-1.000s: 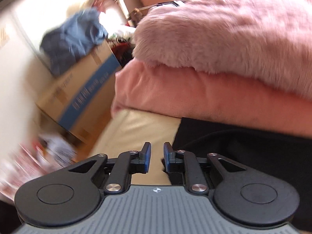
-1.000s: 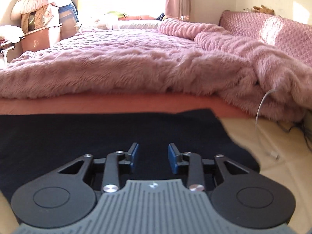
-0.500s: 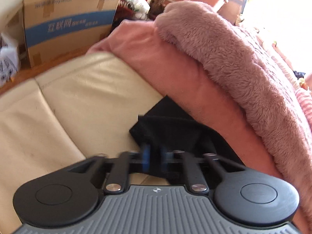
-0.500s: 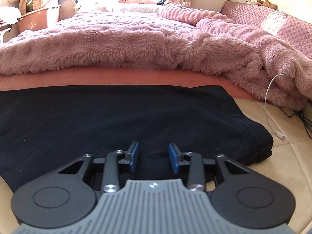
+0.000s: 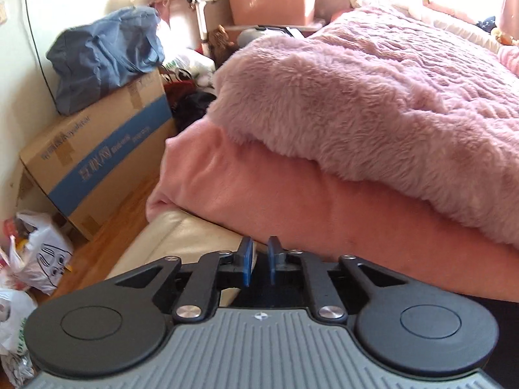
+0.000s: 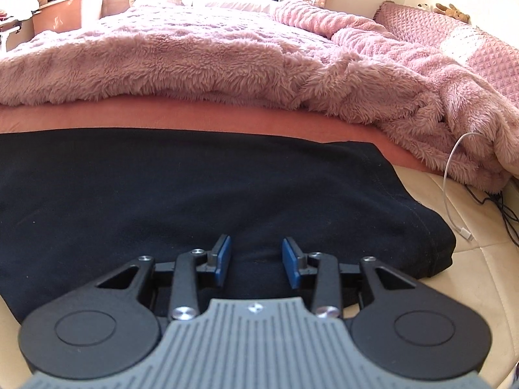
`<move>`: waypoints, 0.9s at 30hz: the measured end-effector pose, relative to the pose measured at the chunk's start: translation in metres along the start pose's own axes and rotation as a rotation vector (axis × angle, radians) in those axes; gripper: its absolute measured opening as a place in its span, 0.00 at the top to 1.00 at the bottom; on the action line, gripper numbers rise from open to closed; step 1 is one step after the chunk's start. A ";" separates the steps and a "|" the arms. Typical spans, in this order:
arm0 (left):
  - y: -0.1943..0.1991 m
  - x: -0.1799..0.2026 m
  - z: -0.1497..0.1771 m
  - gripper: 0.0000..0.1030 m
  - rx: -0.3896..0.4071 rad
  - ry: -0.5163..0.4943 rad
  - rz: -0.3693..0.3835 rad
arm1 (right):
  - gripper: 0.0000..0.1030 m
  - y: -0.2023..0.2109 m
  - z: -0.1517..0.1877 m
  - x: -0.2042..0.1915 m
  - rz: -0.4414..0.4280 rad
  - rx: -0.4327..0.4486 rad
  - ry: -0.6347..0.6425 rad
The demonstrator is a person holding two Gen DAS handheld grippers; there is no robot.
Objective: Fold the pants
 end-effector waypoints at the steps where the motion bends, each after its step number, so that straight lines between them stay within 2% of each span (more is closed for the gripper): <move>1: 0.001 -0.006 0.004 0.78 0.008 0.033 0.003 | 0.68 0.000 0.000 0.000 -0.001 -0.002 0.001; 5: 0.006 -0.029 0.024 0.77 -0.025 0.149 0.061 | 0.68 -0.001 -0.002 0.001 -0.009 -0.010 0.014; 8: 0.012 -0.034 0.039 0.77 -0.051 0.132 0.086 | 0.70 0.003 -0.007 0.002 -0.015 -0.013 0.021; 10: 0.014 -0.033 0.044 0.77 -0.051 0.097 0.096 | 0.70 0.011 -0.010 0.004 -0.034 0.014 0.020; 14: 0.013 -0.022 0.037 0.55 -0.051 0.014 0.111 | 0.70 0.016 -0.020 0.016 -0.007 0.023 0.054; 17: 0.012 -0.003 0.031 0.54 -0.038 -0.083 0.101 | 0.70 0.008 -0.028 0.052 0.008 0.004 -0.034; 20: 0.008 0.009 0.034 0.55 -0.047 -0.085 0.119 | 0.70 -0.010 -0.035 0.098 0.037 -0.012 -0.149; 22: 0.007 0.018 0.044 0.55 -0.059 -0.091 0.149 | 0.69 -0.024 -0.034 0.123 0.041 -0.060 -0.222; 24: 0.016 0.033 0.057 0.58 -0.047 -0.130 0.197 | 0.69 -0.027 -0.031 0.132 0.030 -0.062 -0.272; 27: 0.037 0.069 0.078 0.60 0.018 -0.250 0.255 | 0.68 -0.014 -0.028 0.110 -0.015 -0.003 -0.236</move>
Point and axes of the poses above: each gripper's, at about its wrist camera, not at the fingertips, and y roughly against the way its jaws point, x to its right, z to its underside, the point moved 1 cm from there along -y, roughly the way its jaws point, and after that the axes turned 7 degrees about y, right-handed, at the moved point
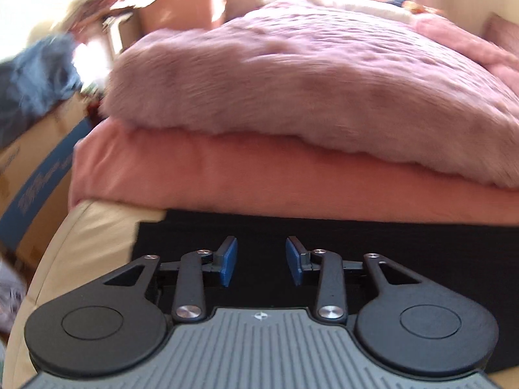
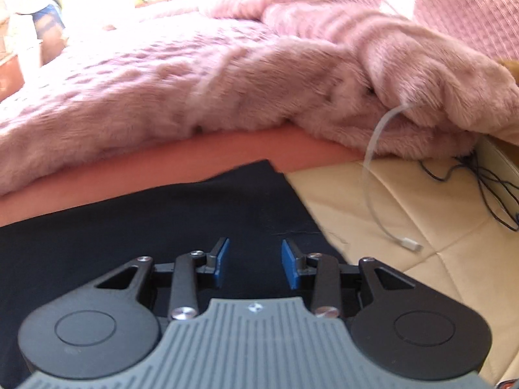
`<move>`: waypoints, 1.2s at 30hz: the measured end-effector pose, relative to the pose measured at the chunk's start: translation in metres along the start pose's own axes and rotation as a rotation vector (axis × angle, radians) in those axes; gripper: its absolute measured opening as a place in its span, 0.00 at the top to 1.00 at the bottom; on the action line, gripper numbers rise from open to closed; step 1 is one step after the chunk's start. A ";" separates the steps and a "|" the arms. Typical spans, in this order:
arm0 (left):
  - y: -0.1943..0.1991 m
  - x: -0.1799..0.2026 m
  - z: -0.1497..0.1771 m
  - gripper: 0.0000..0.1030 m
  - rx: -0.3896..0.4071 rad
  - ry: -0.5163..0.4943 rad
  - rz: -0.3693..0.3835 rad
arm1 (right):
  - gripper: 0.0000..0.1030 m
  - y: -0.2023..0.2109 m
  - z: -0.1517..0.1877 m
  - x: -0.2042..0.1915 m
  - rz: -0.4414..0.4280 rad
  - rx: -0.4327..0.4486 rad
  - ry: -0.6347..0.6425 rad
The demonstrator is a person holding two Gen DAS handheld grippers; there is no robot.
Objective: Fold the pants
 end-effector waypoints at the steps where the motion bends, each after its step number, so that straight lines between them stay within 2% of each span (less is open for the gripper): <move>1: -0.001 0.015 0.003 0.60 0.009 -0.050 -0.007 | 0.65 0.004 0.004 -0.010 -0.015 0.012 0.013; 4: -0.013 0.050 0.008 0.60 -0.021 -0.157 -0.012 | 0.50 0.007 0.014 -0.039 -0.031 0.043 0.036; 7: -0.027 0.069 0.014 0.60 -0.070 -0.211 -0.049 | 0.50 -0.001 0.028 -0.058 -0.032 0.003 0.046; 9: -0.034 0.075 0.020 0.65 -0.093 -0.229 -0.082 | 0.51 -0.007 0.038 -0.065 -0.017 -0.002 0.113; 10: -0.033 0.076 0.022 0.68 -0.098 -0.232 -0.088 | 0.51 -0.007 0.042 -0.067 -0.014 0.004 0.138; 12: -0.034 0.081 0.024 0.83 -0.123 -0.237 -0.092 | 0.51 -0.006 0.046 -0.064 -0.027 -0.005 0.134; 13: -0.034 0.084 0.026 0.87 -0.132 -0.251 -0.102 | 0.51 -0.004 0.046 -0.063 -0.033 -0.012 0.145; 14: -0.032 0.089 0.030 0.96 -0.139 -0.280 -0.110 | 0.51 -0.002 0.047 -0.063 -0.036 -0.019 0.157; 15: -0.031 0.094 0.034 1.00 -0.146 -0.313 -0.121 | 0.51 0.001 0.048 -0.063 -0.037 -0.023 0.168; 18: -0.022 0.102 0.049 1.00 -0.145 -0.377 -0.150 | 0.51 0.010 0.057 -0.052 -0.058 -0.044 0.144; 21: -0.011 0.097 0.058 1.00 -0.142 -0.374 -0.121 | 0.51 0.024 0.073 -0.046 -0.081 -0.058 0.139; 24: -0.005 0.088 0.051 1.00 -0.156 -0.343 -0.081 | 0.51 0.030 0.068 -0.046 -0.100 -0.079 0.159; 26: -0.001 0.085 0.039 0.89 -0.133 -0.312 -0.066 | 0.62 0.037 0.058 -0.037 -0.140 -0.051 0.150; 27: 0.001 0.082 0.033 0.86 -0.110 -0.306 -0.064 | 0.64 0.039 0.052 -0.029 -0.143 -0.022 0.146; 31: 0.003 0.073 0.009 0.84 -0.072 -0.285 -0.090 | 0.63 0.026 0.012 0.016 -0.115 0.053 0.136; 33: 0.001 0.068 -0.001 0.82 -0.068 -0.270 -0.098 | 0.63 0.008 -0.009 0.046 -0.148 0.062 0.075; 36: -0.001 0.064 -0.008 0.80 -0.072 -0.238 -0.131 | 0.64 -0.030 -0.032 0.083 -0.237 0.019 0.025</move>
Point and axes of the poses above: each gripper's, at about its wrist camera, not at the fingertips, and y roughly against the way its jaws point, x to its right, z to its underside, the point moved 1 cm from there along -y, roughly the way its jaws point, and after that the axes turned 7 degrees about y, right-handed, at the moved point
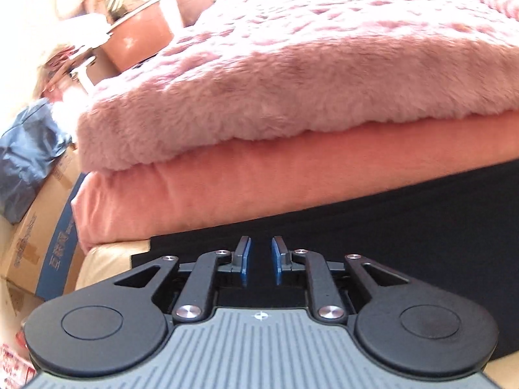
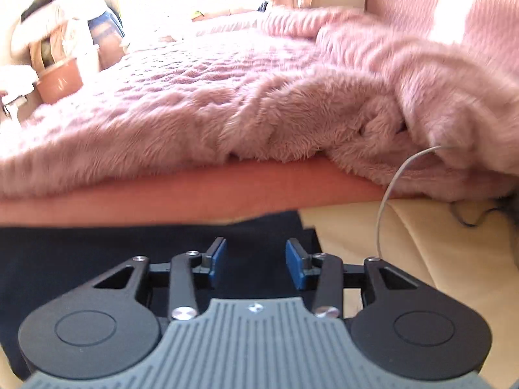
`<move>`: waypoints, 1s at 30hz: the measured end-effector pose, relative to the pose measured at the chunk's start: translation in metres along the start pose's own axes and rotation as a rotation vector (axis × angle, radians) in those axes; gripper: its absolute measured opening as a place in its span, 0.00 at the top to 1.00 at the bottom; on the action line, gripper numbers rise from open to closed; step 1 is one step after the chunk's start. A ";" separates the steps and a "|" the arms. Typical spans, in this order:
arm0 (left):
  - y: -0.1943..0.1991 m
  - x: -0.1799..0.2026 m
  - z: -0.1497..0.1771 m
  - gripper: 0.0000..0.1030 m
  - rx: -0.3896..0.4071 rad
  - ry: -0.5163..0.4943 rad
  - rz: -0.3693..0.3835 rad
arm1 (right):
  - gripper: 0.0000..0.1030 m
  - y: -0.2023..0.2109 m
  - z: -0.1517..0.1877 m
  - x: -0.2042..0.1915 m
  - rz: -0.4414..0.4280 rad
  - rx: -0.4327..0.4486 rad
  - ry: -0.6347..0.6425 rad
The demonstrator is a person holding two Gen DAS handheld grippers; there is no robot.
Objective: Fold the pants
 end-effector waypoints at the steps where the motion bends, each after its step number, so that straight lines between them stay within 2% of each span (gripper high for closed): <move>1: -0.001 -0.003 0.000 0.80 -0.006 0.020 -0.003 | 0.64 -0.010 -0.005 0.012 -0.019 -0.019 -0.002; 3: -0.003 -0.007 0.001 0.79 -0.023 0.050 -0.009 | 0.63 -0.028 -0.015 0.031 -0.043 -0.025 -0.011; 6: -0.006 -0.008 0.006 0.77 -0.047 0.059 -0.029 | 0.63 -0.053 -0.022 0.054 -0.164 -0.080 -0.042; 7: -0.004 -0.009 0.009 0.76 -0.054 0.060 -0.035 | 0.63 -0.059 -0.023 0.056 -0.181 -0.093 -0.028; 12: -0.007 -0.004 0.019 0.74 -0.092 0.033 -0.063 | 0.59 -0.083 -0.020 0.052 -0.262 -0.150 0.082; 17: -0.012 -0.001 0.025 0.69 -0.105 0.039 -0.081 | 0.56 -0.091 -0.020 0.034 -0.259 -0.170 0.266; 19: -0.014 -0.001 0.028 0.69 -0.115 0.048 -0.083 | 0.59 -0.092 -0.023 0.027 -0.241 -0.186 0.305; 20: -0.014 -0.001 0.030 0.69 -0.119 0.050 -0.084 | 0.62 -0.092 -0.025 0.022 -0.239 -0.192 0.335; 21: -0.014 0.000 0.032 0.69 -0.121 0.053 -0.084 | 0.70 -0.090 -0.027 0.016 -0.235 -0.196 0.374; 25: -0.010 -0.003 0.038 0.69 -0.119 0.064 -0.075 | 0.83 -0.074 -0.034 -0.001 -0.199 -0.160 0.467; 30: -0.009 -0.009 0.039 0.69 -0.111 0.085 -0.081 | 0.85 -0.034 -0.031 -0.017 -0.235 -0.111 0.560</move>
Point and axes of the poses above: each gripper's, at about its wrist camera, not at the fingertips, and y roughly against the way its jaws point, x to its right, z to its underside, the point moved 1 cm from there along -y, roughly the way its jaws point, and after that the axes turned 7 degrees about y, right-handed, at the moved point
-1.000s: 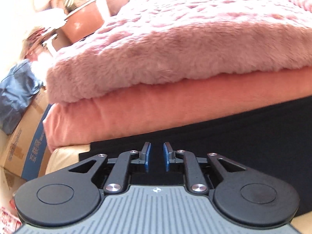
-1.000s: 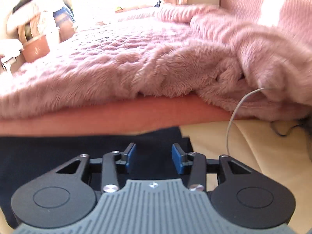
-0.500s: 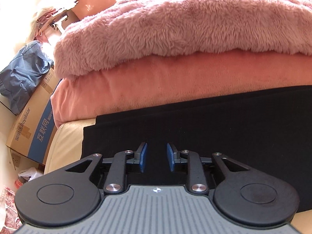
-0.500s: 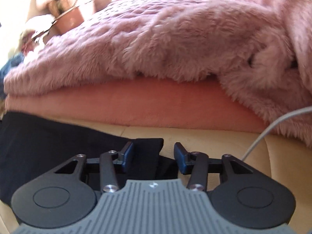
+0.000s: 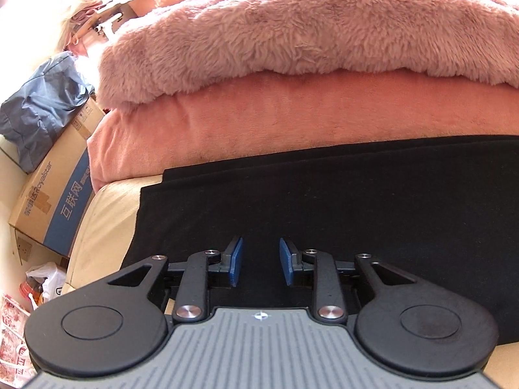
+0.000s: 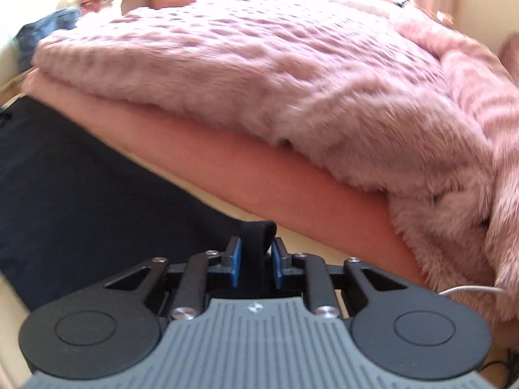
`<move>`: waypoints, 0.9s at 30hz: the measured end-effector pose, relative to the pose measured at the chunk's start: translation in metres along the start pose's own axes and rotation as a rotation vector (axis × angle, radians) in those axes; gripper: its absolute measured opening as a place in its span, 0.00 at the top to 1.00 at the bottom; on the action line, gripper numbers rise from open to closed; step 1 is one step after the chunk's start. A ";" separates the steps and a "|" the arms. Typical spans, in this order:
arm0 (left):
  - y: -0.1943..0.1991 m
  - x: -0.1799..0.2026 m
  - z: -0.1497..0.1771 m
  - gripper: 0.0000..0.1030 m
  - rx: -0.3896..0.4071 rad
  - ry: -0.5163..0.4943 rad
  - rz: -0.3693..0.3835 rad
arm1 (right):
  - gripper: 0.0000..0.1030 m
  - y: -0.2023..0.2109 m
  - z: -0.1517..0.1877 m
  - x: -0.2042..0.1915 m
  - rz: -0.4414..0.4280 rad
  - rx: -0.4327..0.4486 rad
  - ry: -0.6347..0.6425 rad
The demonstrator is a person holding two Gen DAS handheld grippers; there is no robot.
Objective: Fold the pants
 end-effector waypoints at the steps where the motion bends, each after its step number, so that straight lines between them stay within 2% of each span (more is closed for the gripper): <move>1: 0.000 -0.001 0.000 0.68 0.002 0.009 -0.001 | 0.85 0.002 0.000 -0.006 -0.010 -0.005 0.021; 5: 0.001 -0.002 0.002 0.67 0.007 0.030 0.001 | 0.84 -0.001 0.001 -0.022 -0.022 -0.032 0.055; 8: 0.002 0.001 0.003 0.67 0.008 0.017 0.011 | 0.76 -0.009 0.002 -0.015 -0.026 -0.028 -0.008; 10: 0.003 0.002 0.002 0.67 0.012 0.009 0.013 | 0.68 -0.017 0.003 -0.006 -0.030 -0.030 -0.075; 17: 0.014 -0.007 -0.005 0.67 0.056 0.033 0.017 | 0.68 -0.039 0.019 0.027 -0.082 0.016 -0.403; 18: 0.017 -0.014 -0.006 0.66 0.067 0.048 0.022 | 0.71 -0.037 0.022 0.029 -0.084 0.034 -0.441; 19: 0.020 -0.023 -0.009 0.66 0.077 0.065 0.034 | 0.80 -0.035 0.025 0.029 -0.080 0.048 -0.468; 22: 0.025 -0.055 -0.011 0.56 0.108 0.118 0.024 | 0.97 -0.022 0.028 0.026 -0.036 0.090 -0.514; 25: 0.017 -0.086 -0.008 0.52 0.125 0.119 -0.001 | 0.98 -0.008 0.026 0.019 0.003 0.131 -0.524; 27: 0.005 -0.104 -0.010 0.52 0.117 0.137 -0.006 | 0.98 -0.004 0.024 0.013 0.040 0.126 -0.527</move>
Point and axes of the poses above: each gripper's, at about its wrist camera, not at the fingertips, and y roughly against the way its jaws point, x to its right, z to its underside, the point moved 1 cm from there along -y, roughly the way its jaws point, and after that the axes turned 7 degrees about y, right-handed, at the moved point
